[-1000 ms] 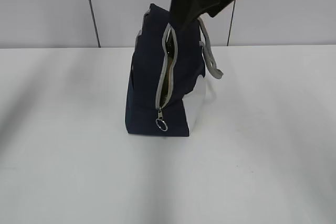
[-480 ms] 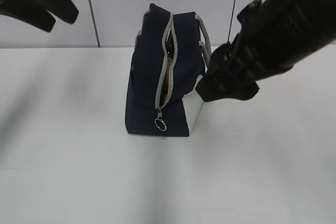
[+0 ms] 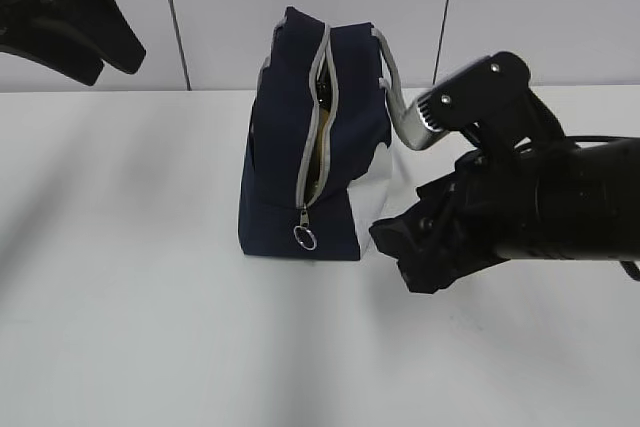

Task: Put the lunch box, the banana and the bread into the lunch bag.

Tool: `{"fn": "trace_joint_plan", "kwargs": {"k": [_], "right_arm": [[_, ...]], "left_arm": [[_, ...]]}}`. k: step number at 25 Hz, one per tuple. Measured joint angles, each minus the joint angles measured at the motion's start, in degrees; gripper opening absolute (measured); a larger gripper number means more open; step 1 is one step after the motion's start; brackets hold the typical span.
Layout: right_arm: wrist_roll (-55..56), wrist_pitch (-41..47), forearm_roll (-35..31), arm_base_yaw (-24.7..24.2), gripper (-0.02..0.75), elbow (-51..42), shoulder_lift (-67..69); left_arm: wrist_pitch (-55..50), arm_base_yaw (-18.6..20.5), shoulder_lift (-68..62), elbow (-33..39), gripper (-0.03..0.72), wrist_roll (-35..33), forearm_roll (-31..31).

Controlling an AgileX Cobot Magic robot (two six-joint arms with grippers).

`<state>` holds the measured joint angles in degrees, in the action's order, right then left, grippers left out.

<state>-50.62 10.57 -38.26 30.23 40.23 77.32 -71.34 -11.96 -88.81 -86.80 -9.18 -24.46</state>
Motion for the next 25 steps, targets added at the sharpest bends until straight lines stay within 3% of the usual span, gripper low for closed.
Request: {"fn": "trace_joint_plan", "kwargs": {"k": [14, 18, 21, 25], "right_arm": [[-1.65, -12.82, -6.71, 0.24, 0.477, -1.71, 5.92], [-1.02, -17.65, -6.64, 3.77, 0.477, -1.71, 5.92], [4.34, -20.96, -1.09, 8.19, 0.477, -1.76, 6.65], [22.55, -23.67, 16.85, 9.43, 0.477, -3.18, 10.69]], "left_arm": [[2.54, 0.0, -0.14, 0.0, 0.368, -1.71, 0.38], [2.81, 0.0, -0.14, 0.0, 0.364, -1.71, 0.38], [3.04, 0.0, -0.14, 0.0, 0.362, -1.71, 0.38], [3.08, 0.0, -0.14, 0.0, 0.361, -1.75, 0.38]]}}
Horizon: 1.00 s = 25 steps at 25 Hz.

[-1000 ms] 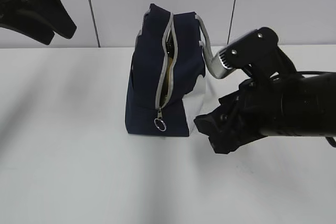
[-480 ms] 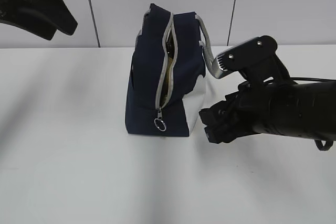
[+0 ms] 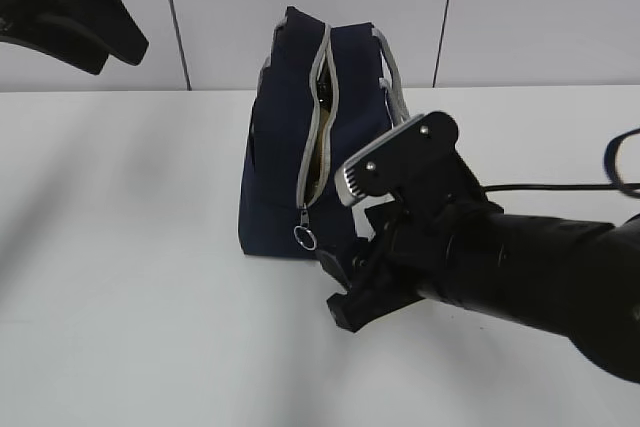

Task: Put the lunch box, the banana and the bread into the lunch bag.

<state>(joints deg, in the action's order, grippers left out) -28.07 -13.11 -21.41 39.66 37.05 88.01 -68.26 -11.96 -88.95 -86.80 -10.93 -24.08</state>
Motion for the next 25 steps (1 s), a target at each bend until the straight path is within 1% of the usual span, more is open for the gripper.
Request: {"fn": "trace_joint_plan", "kwargs": {"k": [1, 4, 6, 9, 10, 12, 15, 18, 23, 25], "right_arm": [[5.19, -1.04, 4.99, 0.0, 0.477, -0.53, 1.31], [16.95, -4.21, 17.09, -0.44, 0.477, -1.19, 3.89], [22.73, -5.58, 23.61, -1.95, 0.477, -1.19, 4.75], [31.69, -7.42, 33.72, -5.94, 0.477, -1.19, 6.09], [35.42, -8.43, 38.02, -7.5, 0.477, -1.19, 6.68], [43.02, -12.41, 47.76, -10.64, 0.477, -1.19, 7.93], [52.27, -19.21, 58.96, -15.16, 0.477, -1.19, 10.07], [54.6, -21.73, 63.81, -17.47, 0.477, -1.19, 12.55], [51.97, -24.68, 64.76, -18.0, 0.477, -1.19, 15.24], [50.79, -25.68, 63.68, -18.0, 0.477, -1.19, 16.38]], "left_arm": [[0.0, 0.0, 0.0, 0.0, 0.361, 0.0, 0.0], [0.0, 0.0, 0.0, 0.0, 0.361, 0.0, 0.0], [0.0, 0.0, 0.0, 0.0, 0.361, 0.0, 0.0], [-0.06, 0.0, 0.0, 0.0, 0.361, 0.0, 0.0], [-0.18, 0.0, 0.0, 0.0, 0.361, 0.0, 0.0], [-0.2, 0.0, 0.0, 0.0, 0.361, 0.0, 0.0], [-0.25, 0.0, 0.0, 0.0, 0.361, 0.0, 0.0], [-0.25, 0.0, 0.0, 0.0, 0.361, 0.0, 0.0], [-0.25, 0.0, 0.0, 0.0, 0.361, 0.0, 0.0], [-0.25, 0.0, 0.0, 0.0, 0.361, 0.0, 0.0]]}}
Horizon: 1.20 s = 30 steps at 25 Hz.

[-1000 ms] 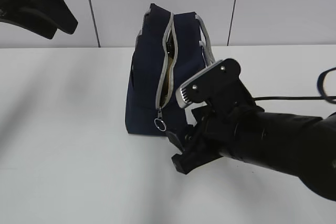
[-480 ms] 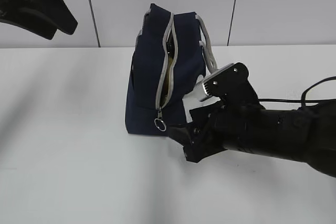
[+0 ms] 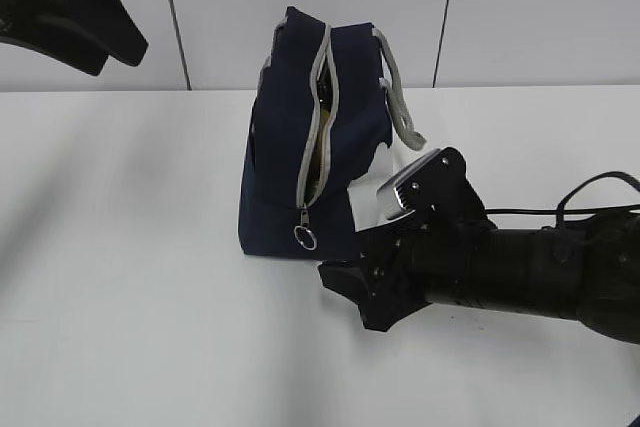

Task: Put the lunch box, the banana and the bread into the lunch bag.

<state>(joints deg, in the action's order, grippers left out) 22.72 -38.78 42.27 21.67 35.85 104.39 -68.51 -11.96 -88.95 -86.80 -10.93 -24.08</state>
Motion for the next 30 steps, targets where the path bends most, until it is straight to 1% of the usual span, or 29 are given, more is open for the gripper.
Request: {"fn": "trace_joint_plan", "kwargs": {"k": [3, 10, 14, 20, 22, 27, 30], "right_arm": [[-1.16, -1.08, -1.17, 0.0, 0.477, 0.0, 1.48], [-7.61, -6.54, -4.18, 0.0, 0.477, 1.19, 6.7], [-8.42, -9.58, -4.6, 0.0, 0.477, 2.82, 9.43], [-8.64, -10.61, -4.71, 0.0, 0.475, 6.71, 13.59], [-8.64, -10.89, -4.71, 0.0, 0.451, 8.08, 14.77], [-8.64, -11.41, -4.71, 0.0, 0.349, 9.77, 16.53], [-8.64, -11.97, -4.71, 0.0, 0.305, 9.78, 16.53]], "left_arm": [[0.0, 0.0, 0.0, 0.0, 0.361, 0.0, 0.0], [0.0, 0.0, 0.0, 0.0, 0.361, 0.0, 0.0], [0.72, 0.0, 0.0, 1.51, 0.361, 0.0, 0.0], [2.21, 0.0, -0.05, 3.57, 0.361, -0.35, 0.0], [2.34, 0.0, -0.25, 3.69, 0.361, -0.4, 0.0], [2.61, 0.0, -1.04, 3.73, 0.361, -0.81, 0.0], [2.74, 0.0, -1.11, 3.8, 0.361, -0.85, 0.0]]}}
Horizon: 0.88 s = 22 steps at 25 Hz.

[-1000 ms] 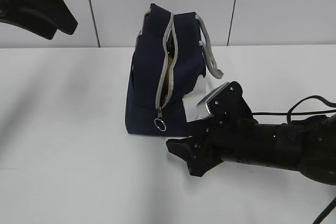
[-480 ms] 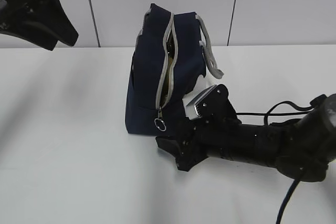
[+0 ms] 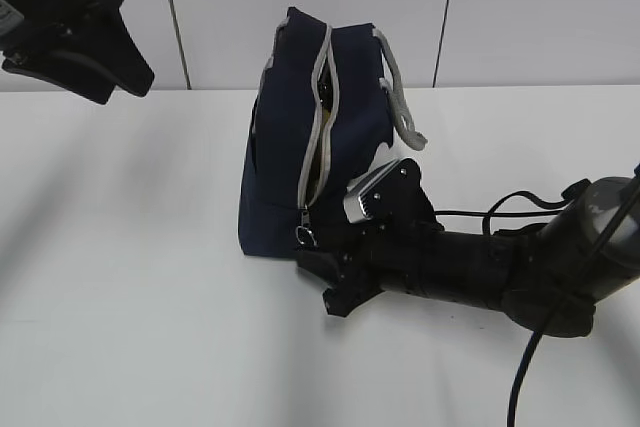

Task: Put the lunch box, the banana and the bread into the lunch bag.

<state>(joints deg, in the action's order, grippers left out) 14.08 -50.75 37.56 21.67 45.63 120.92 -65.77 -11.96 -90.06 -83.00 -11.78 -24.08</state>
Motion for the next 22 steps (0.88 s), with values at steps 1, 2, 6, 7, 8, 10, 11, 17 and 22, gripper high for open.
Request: {"fn": "trace_joint_plan", "kwargs": {"k": [1, 2, 6, 7, 8, 10, 11, 17, 22], "right_arm": [[0.0, -0.08, 0.0, 0.0, 0.288, 0.0, 0.0], [0.0, -0.24, 0.0, 0.0, 0.272, 0.0, 0.0], [-0.11, -0.29, 0.0, 0.0, 0.218, 0.5, 0.0], [-0.11, -0.29, 0.0, 0.0, 0.209, 0.8, 0.0], [-0.11, -0.29, 0.0, 0.0, 0.2, 0.92, 0.0], [-0.11, -0.03, 0.0, 0.0, 0.181, 1.52, 0.0], [-0.11, 0.38, 0.0, 0.0, 0.165, 1.76, 0.0], [-0.11, 1.86, 1.83, 0.0, 0.068, 2.14, 0.0], [-0.11, 3.53, 4.08, 0.0, 0.006, 2.14, 0.0]], "left_arm": [[0.06, 0.0, -0.05, 0.0, 0.361, 0.0, 0.0], [0.19, 0.0, -0.05, 0.0, 0.361, 0.0, 0.0], [0.34, 0.0, -0.46, 0.0, 0.361, 0.0, 0.0], [0.46, 0.0, -0.64, 0.0, 0.361, 0.0, 0.0], [0.5, 0.0, -0.72, 0.0, 0.361, 0.0, 0.0], [0.57, 0.0, -0.77, 0.0, 0.361, 0.0, 0.0], [0.61, 0.0, -0.77, 0.0, 0.361, 0.0, 0.0], [0.67, 0.0, -0.79, 0.0, 0.361, 0.0, 0.0], [0.67, 0.0, -0.79, 0.0, 0.361, -0.13, 0.0]]}}
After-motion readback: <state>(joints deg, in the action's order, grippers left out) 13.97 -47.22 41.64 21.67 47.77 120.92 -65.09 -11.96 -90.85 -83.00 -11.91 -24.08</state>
